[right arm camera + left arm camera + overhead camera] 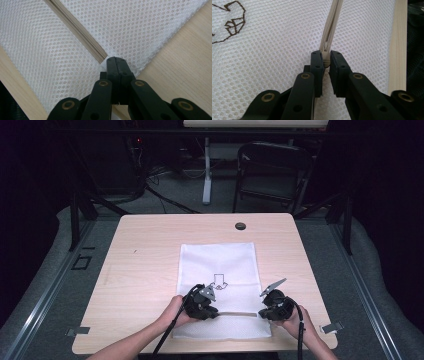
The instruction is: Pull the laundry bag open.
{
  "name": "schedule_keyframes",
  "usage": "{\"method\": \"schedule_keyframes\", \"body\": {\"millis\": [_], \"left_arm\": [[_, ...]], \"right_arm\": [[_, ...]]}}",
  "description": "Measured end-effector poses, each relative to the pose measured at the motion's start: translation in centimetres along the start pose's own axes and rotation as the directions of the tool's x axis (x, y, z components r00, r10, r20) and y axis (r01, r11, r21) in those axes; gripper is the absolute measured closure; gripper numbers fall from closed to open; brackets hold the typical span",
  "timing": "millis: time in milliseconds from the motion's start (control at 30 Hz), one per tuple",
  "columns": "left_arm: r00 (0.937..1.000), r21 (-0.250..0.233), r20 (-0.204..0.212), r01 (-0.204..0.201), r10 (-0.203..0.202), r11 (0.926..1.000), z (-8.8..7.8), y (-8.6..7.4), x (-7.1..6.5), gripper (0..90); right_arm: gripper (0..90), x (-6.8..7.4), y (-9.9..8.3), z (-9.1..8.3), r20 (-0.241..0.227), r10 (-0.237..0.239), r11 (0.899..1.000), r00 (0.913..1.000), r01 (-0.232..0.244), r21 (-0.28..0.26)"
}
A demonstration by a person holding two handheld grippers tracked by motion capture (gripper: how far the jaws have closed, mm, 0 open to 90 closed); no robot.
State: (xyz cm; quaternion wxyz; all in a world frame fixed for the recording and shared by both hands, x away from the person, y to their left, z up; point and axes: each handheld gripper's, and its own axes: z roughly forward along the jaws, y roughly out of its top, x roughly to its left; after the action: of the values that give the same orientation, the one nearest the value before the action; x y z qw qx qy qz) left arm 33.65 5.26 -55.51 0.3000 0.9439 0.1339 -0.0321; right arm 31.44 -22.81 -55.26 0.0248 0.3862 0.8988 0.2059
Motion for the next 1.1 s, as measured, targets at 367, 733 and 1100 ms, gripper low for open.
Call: {"method": "schedule_keyframes", "body": {"millis": [367, 733, 1100], "left_arm": [[0.9995, 0.016, -0.022, 0.025, -0.024, 0.9996, -1.0, -1.4, 0.6, 81.5], [0.9984, 0.022, -0.030, 0.049, -0.048, 0.9985, -2.0, -2.7, 0.9, 81.5], [0.9973, 0.026, -0.039, 0.064, -0.063, 0.9976, -2.7, -3.6, 1.0, 81.5]], "right_arm": [[90.0, 0.0, 0.0, 0.0, 0.006, 0.006, 1.000, 1.0000, -0.006, -0.002], [90.0, 0.0, 0.0, 0.0, 0.011, -0.002, 1.000, 0.9999, 0.002, 0.009], [90.0, 0.0, 0.0, 0.0, 0.008, 0.008, 1.000, 0.9999, -0.008, -0.002]]}}
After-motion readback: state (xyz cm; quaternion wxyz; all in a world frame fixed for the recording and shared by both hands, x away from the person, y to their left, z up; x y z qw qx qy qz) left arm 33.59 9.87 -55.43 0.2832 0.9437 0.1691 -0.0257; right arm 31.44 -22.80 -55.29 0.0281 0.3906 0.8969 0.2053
